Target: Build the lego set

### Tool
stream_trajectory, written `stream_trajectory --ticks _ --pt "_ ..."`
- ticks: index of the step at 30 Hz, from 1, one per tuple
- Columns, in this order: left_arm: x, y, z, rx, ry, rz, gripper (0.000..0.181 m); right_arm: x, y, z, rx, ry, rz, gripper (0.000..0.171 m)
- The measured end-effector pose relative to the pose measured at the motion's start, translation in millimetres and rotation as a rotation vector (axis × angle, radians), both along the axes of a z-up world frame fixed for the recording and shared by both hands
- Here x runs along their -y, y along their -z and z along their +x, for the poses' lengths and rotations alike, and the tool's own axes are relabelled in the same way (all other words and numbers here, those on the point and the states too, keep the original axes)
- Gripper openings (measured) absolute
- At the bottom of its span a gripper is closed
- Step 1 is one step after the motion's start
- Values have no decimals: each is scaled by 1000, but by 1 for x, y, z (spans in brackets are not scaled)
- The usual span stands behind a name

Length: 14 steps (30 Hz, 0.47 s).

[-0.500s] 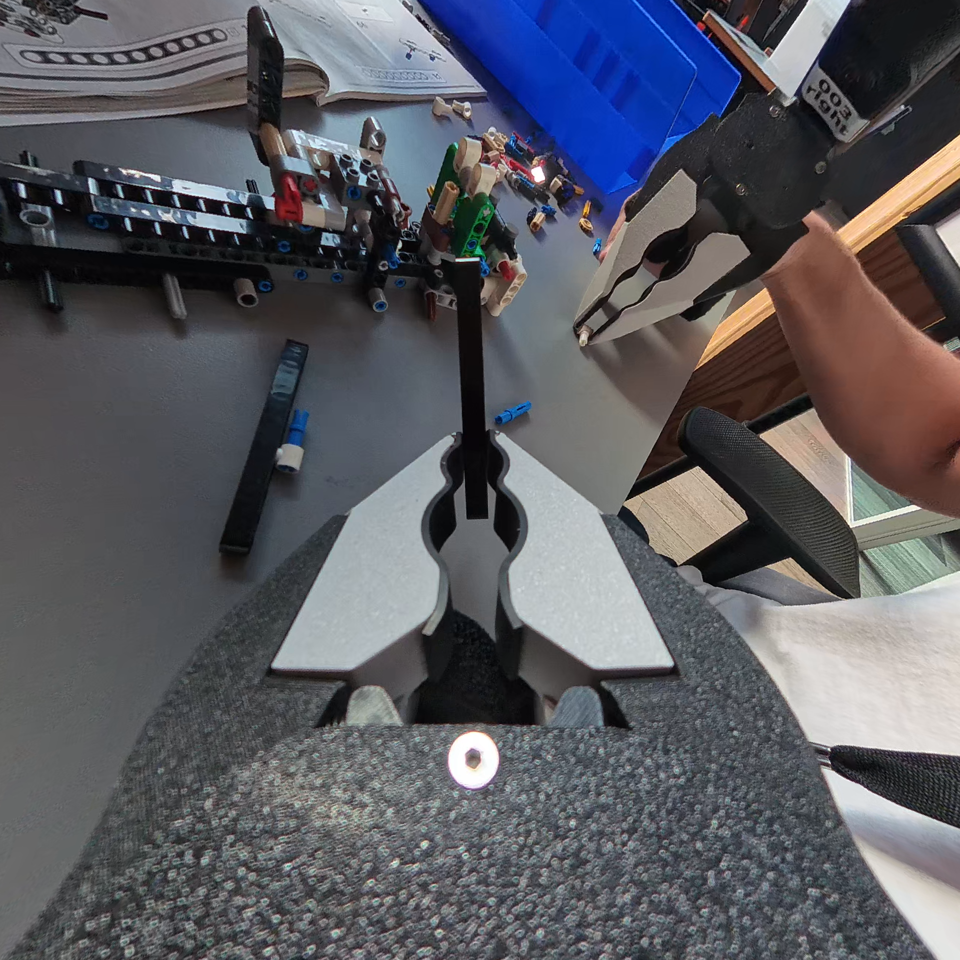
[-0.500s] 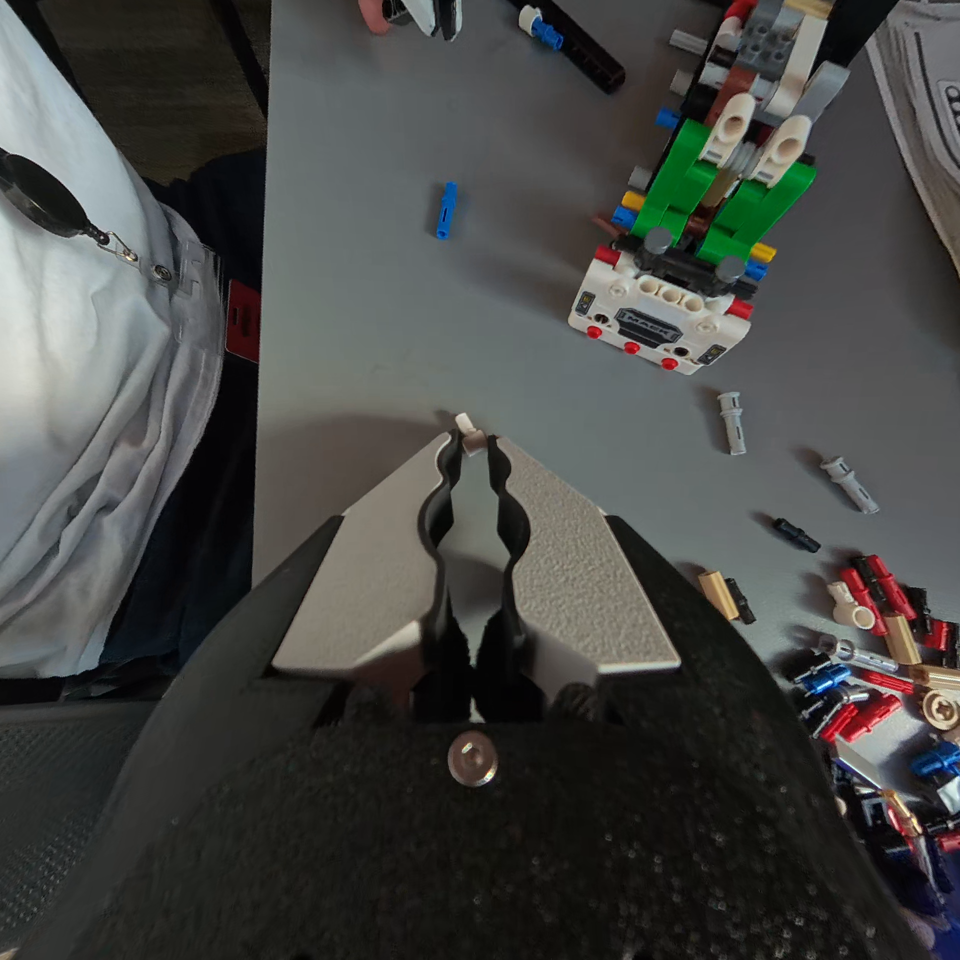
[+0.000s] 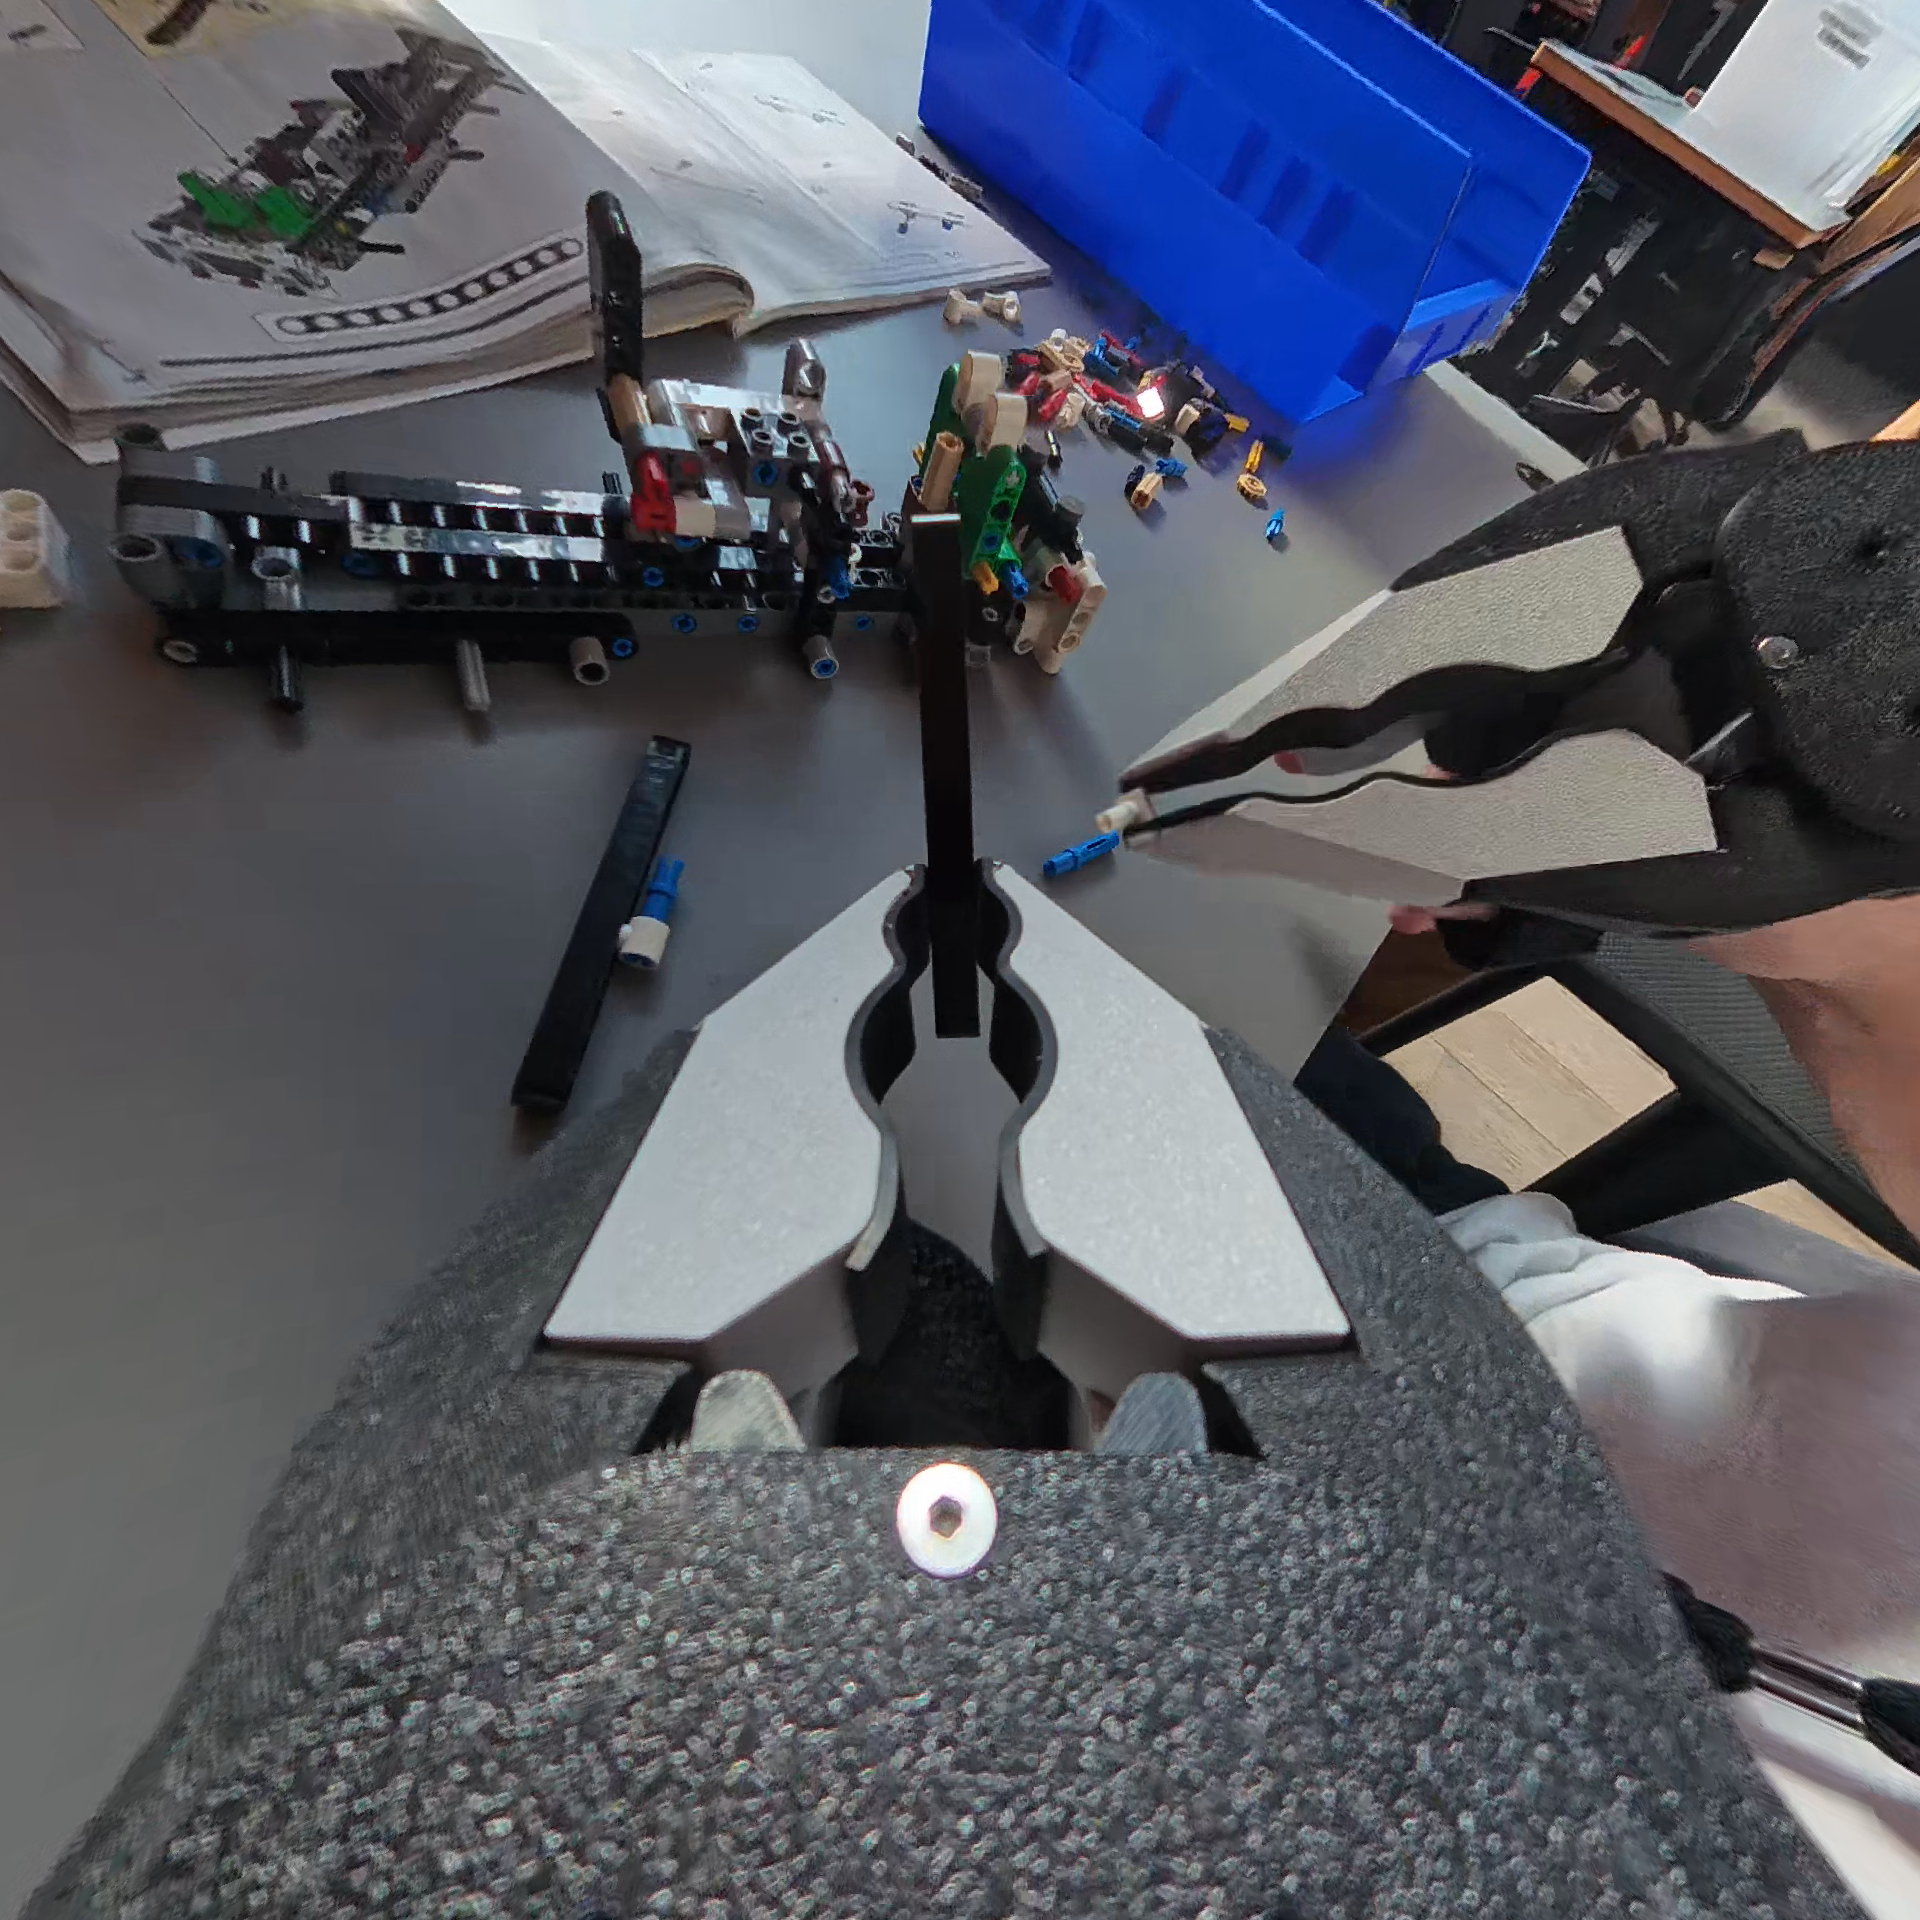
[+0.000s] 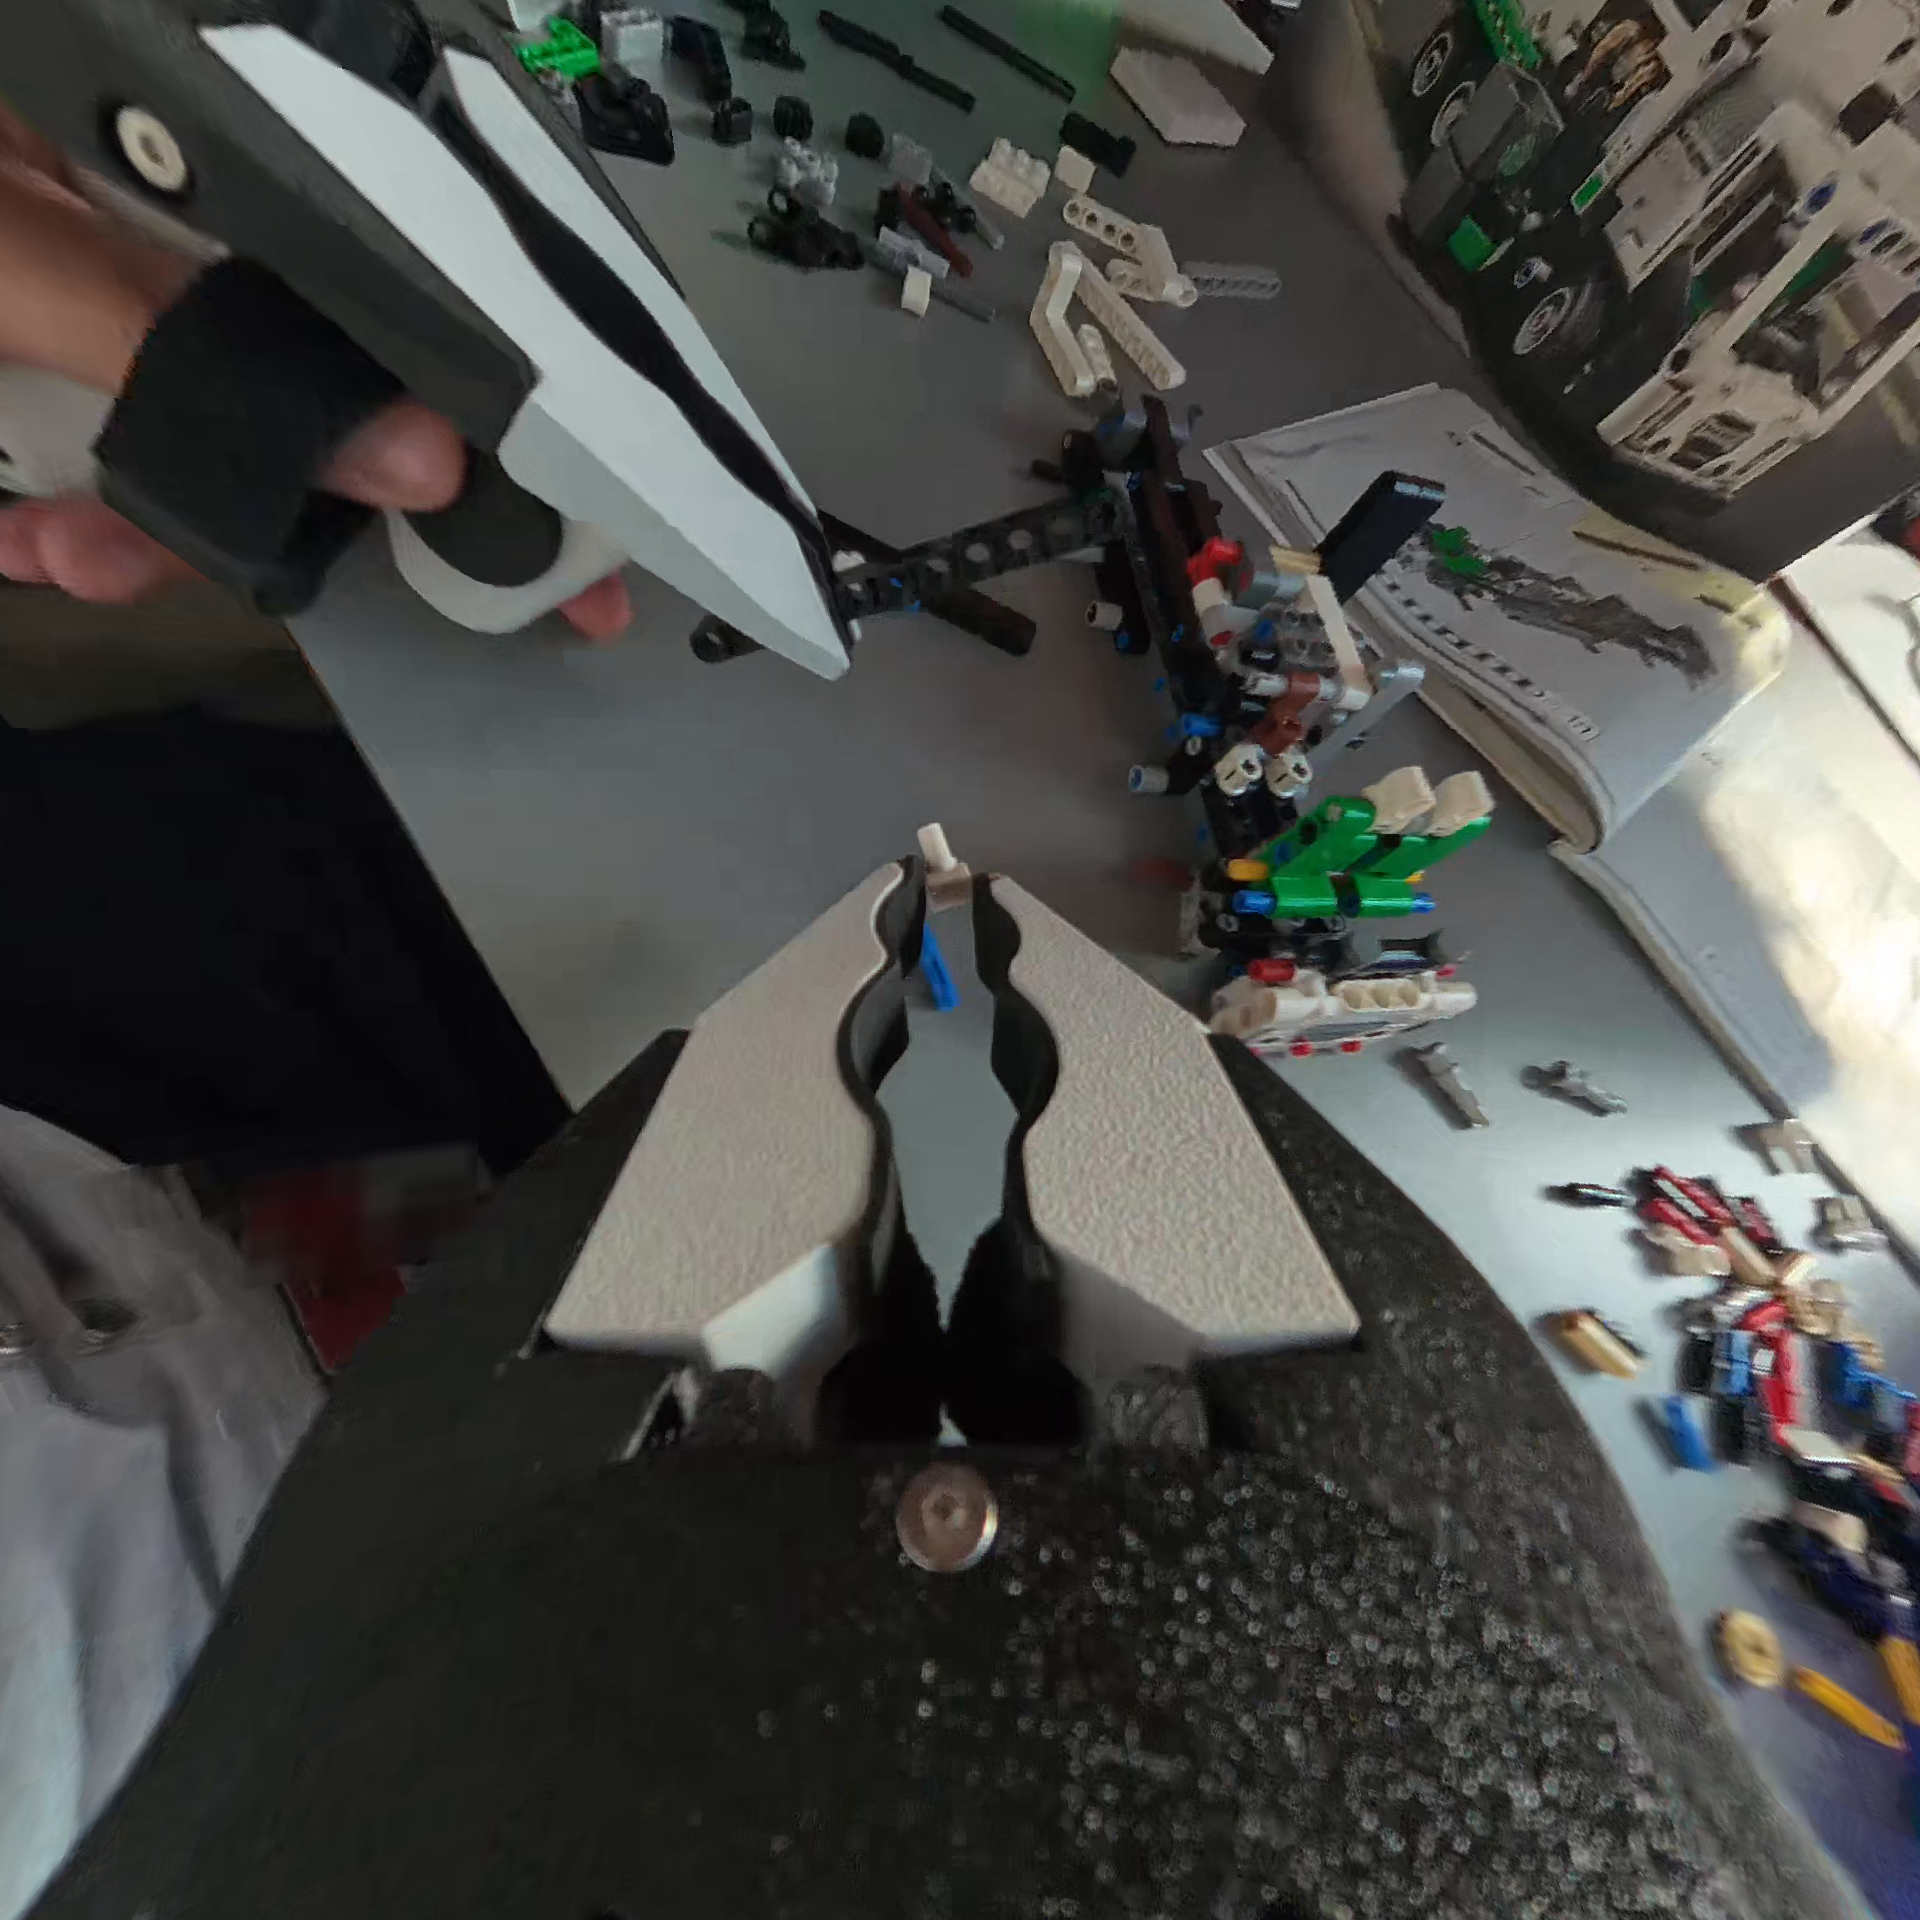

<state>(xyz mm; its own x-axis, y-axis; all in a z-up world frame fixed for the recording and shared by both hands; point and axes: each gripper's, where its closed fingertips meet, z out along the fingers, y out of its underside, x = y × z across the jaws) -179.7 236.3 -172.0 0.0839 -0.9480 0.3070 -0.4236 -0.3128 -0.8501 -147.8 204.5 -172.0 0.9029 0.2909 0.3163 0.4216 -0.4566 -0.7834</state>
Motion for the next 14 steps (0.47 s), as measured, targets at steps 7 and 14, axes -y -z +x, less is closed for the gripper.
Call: stream_trajectory --ticks 7,14 --pt "-1 -1 -8 -25 9 143 7 5 30 -18 3 -7 -241 9" --pt "0 1 -10 -17 25 59 6 8 31 -33 -202 -65 -316 16"
